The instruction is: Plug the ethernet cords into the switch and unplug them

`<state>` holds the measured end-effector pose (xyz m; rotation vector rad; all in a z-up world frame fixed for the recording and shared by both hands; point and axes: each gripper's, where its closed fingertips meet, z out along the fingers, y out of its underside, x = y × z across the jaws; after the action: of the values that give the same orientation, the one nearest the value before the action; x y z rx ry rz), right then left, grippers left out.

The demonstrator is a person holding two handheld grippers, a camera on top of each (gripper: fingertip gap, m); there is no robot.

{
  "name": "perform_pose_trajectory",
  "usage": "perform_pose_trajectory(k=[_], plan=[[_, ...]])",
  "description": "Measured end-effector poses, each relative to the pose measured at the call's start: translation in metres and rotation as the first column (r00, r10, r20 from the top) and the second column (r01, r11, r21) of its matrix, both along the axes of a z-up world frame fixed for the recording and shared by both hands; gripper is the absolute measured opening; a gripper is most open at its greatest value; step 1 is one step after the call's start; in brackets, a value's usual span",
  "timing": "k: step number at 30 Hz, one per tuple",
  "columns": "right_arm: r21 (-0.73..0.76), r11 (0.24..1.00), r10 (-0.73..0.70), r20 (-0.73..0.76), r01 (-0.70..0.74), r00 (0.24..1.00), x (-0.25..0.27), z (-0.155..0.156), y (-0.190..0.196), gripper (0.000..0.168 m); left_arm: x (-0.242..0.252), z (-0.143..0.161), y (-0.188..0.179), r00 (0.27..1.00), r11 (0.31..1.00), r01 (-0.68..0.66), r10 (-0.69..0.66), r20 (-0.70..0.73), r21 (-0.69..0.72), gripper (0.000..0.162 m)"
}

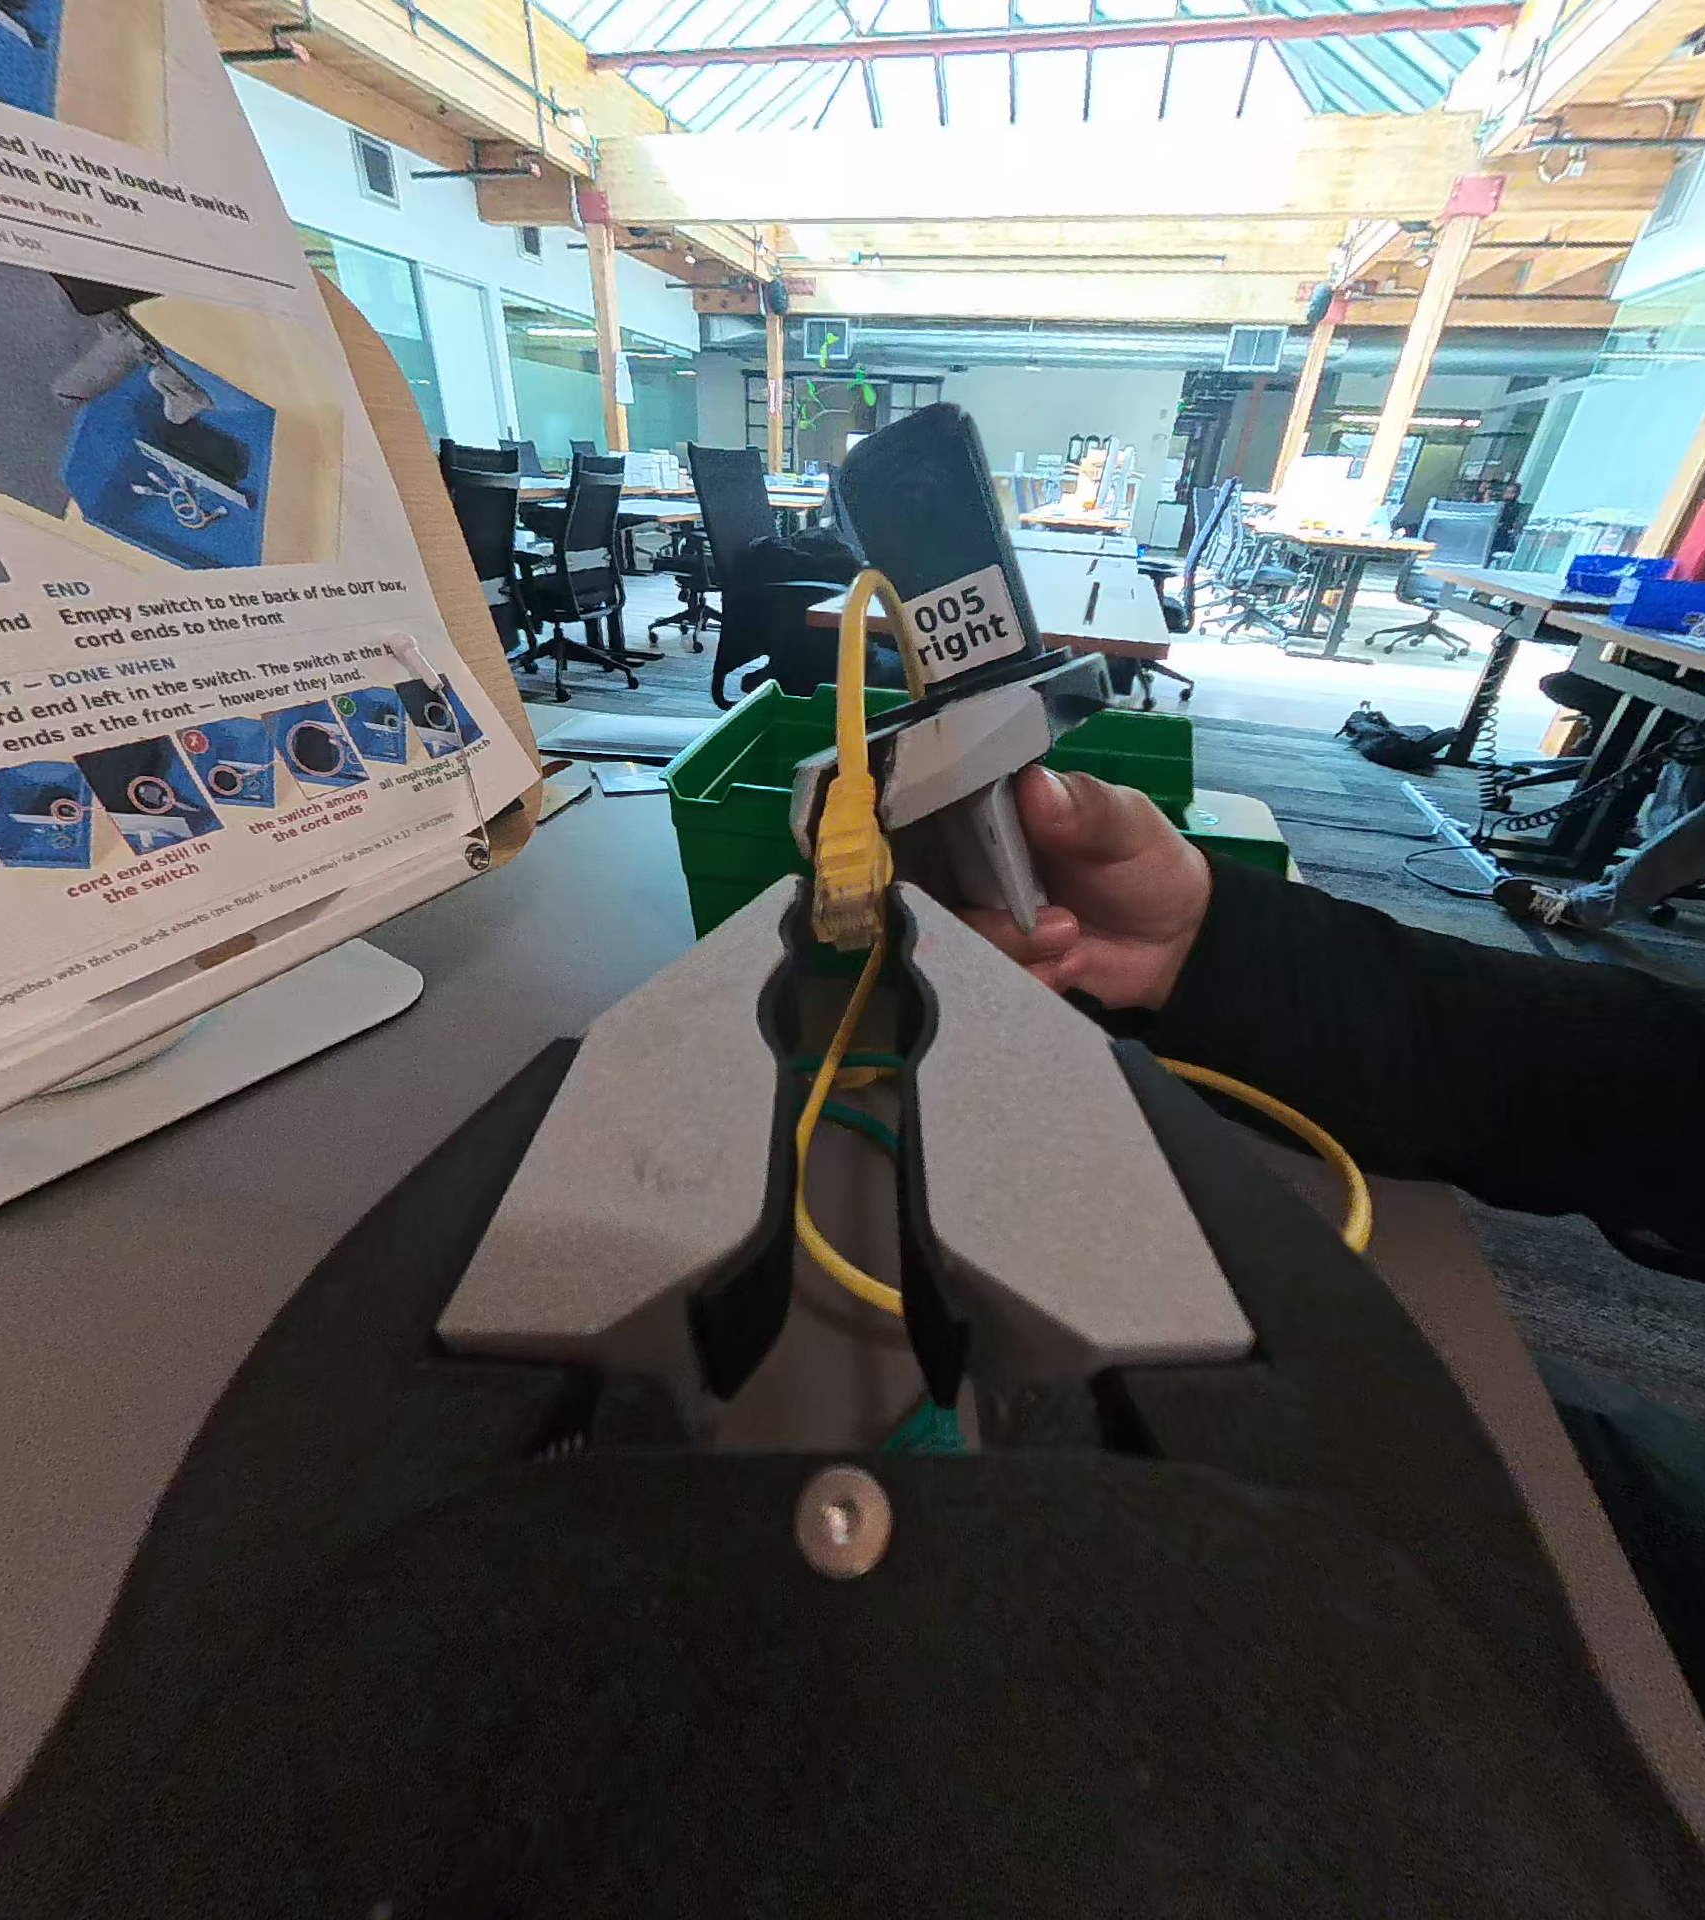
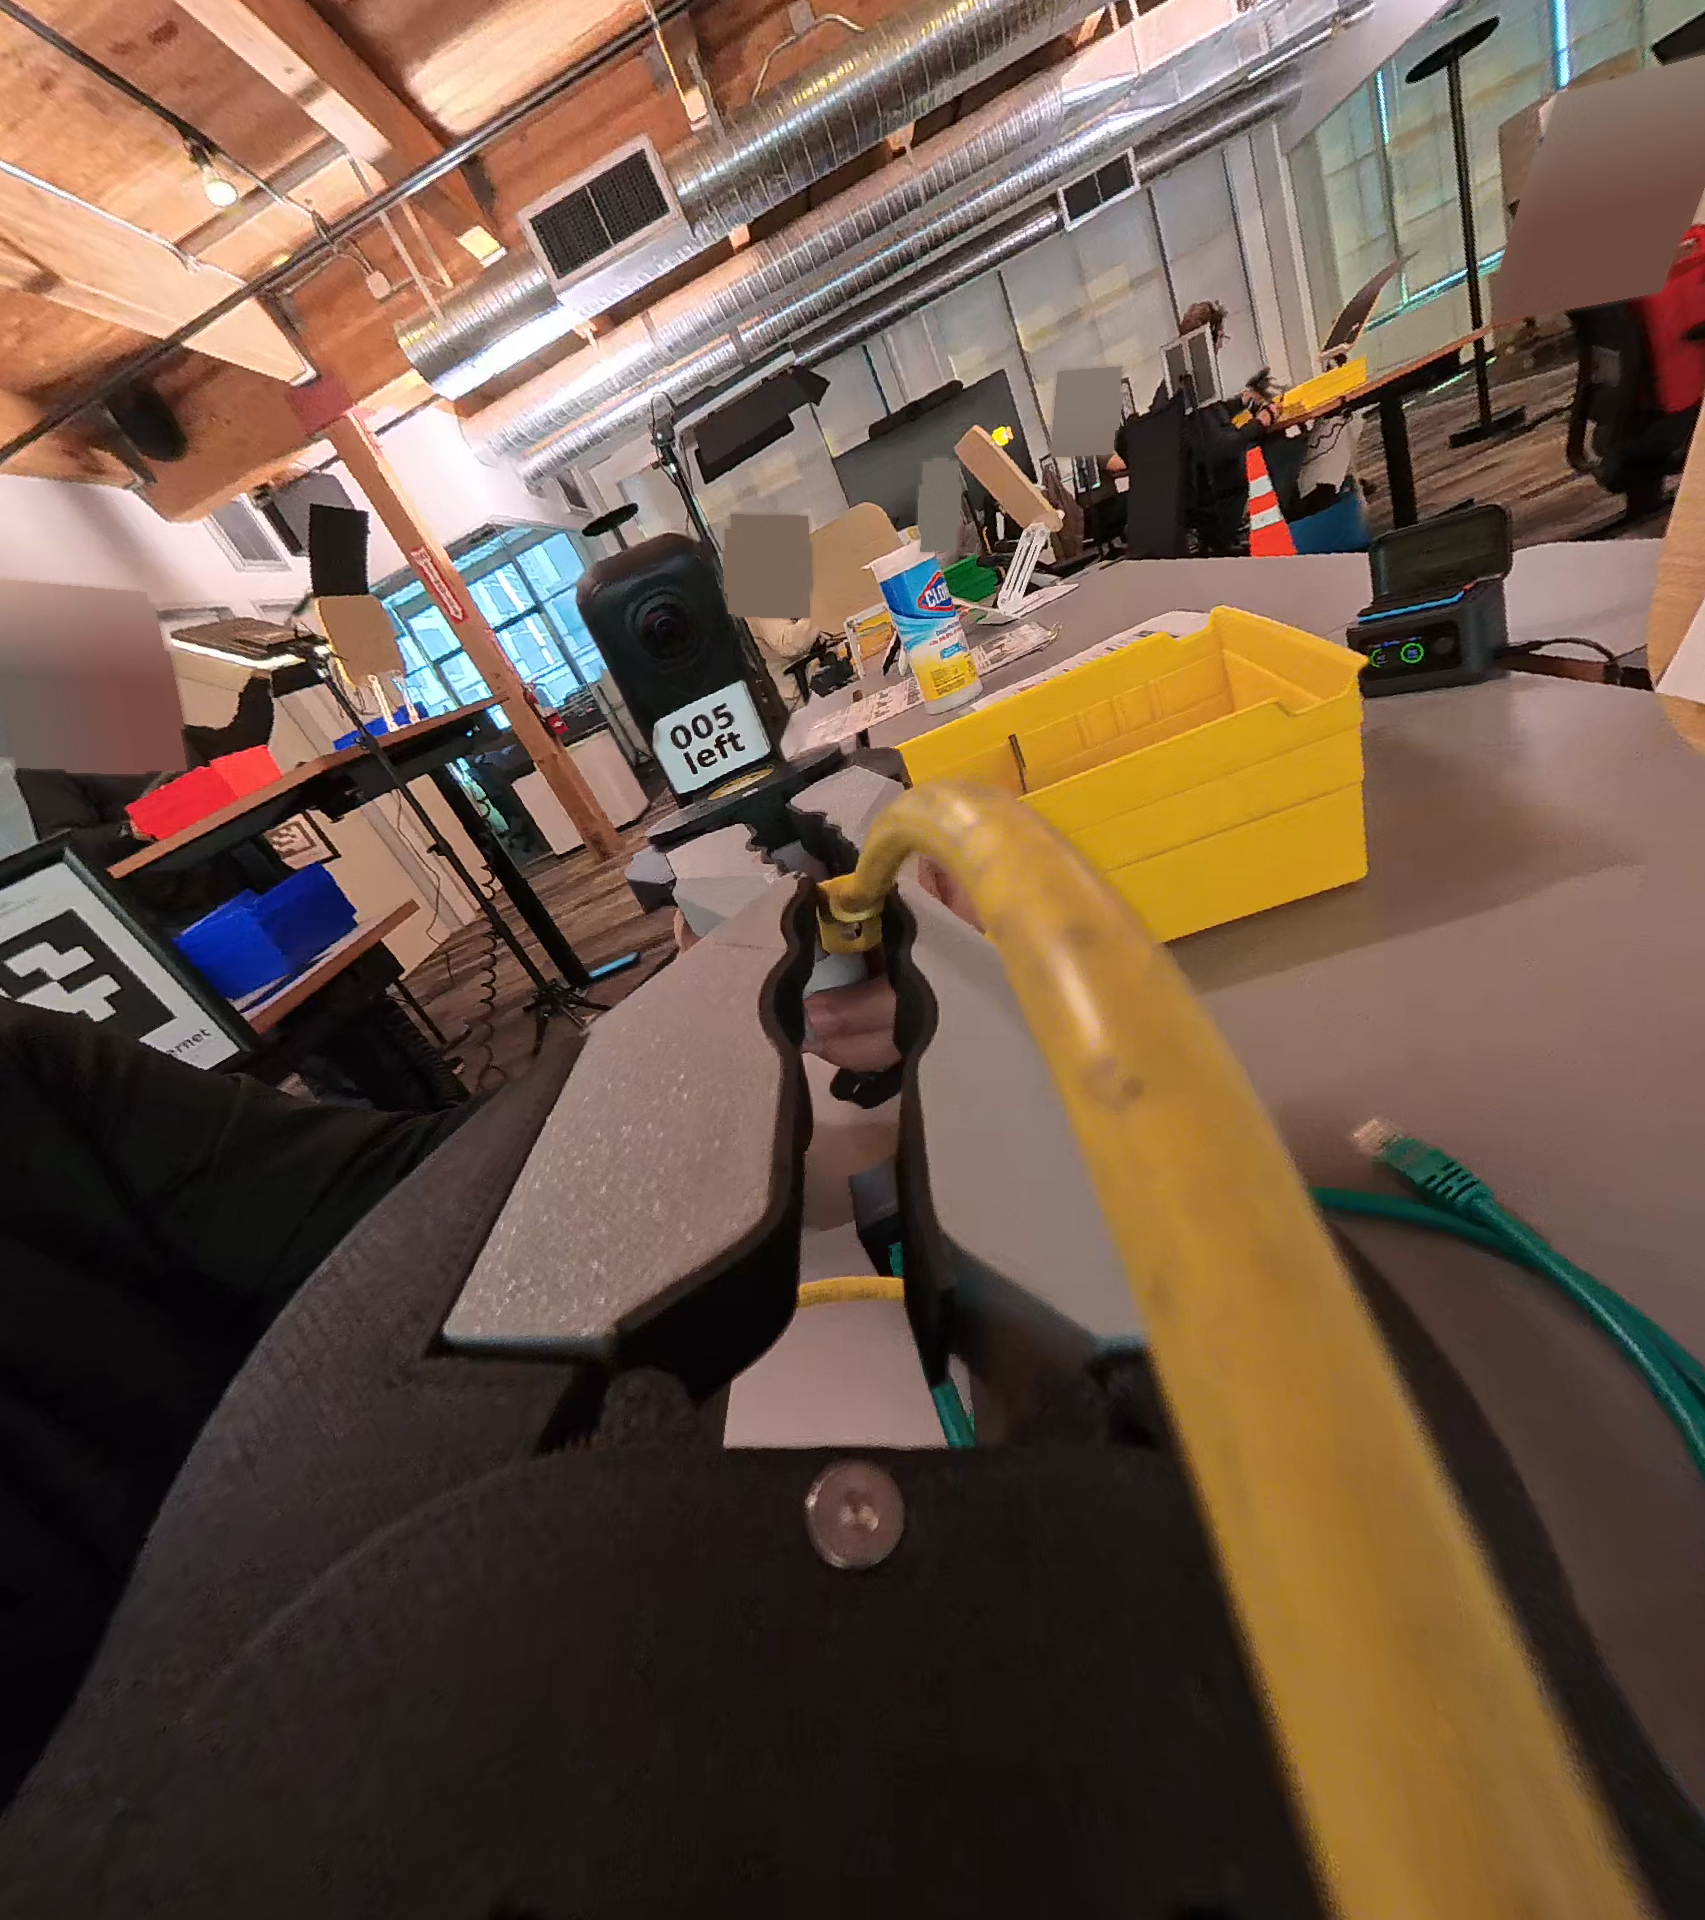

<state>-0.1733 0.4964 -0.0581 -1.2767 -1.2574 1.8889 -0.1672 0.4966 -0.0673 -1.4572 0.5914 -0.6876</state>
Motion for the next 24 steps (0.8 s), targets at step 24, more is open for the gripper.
perform_pose_trajectory(k=[24], plan=[[0.034,0.999,0.024,-0.064,-0.022,0.998,0.0044,0.0072,-0.0069,0.010,0.0036,0.0084,-0.0073,0.988,0.994,0.104,-0.099,0.121,-0.041,0.010]])
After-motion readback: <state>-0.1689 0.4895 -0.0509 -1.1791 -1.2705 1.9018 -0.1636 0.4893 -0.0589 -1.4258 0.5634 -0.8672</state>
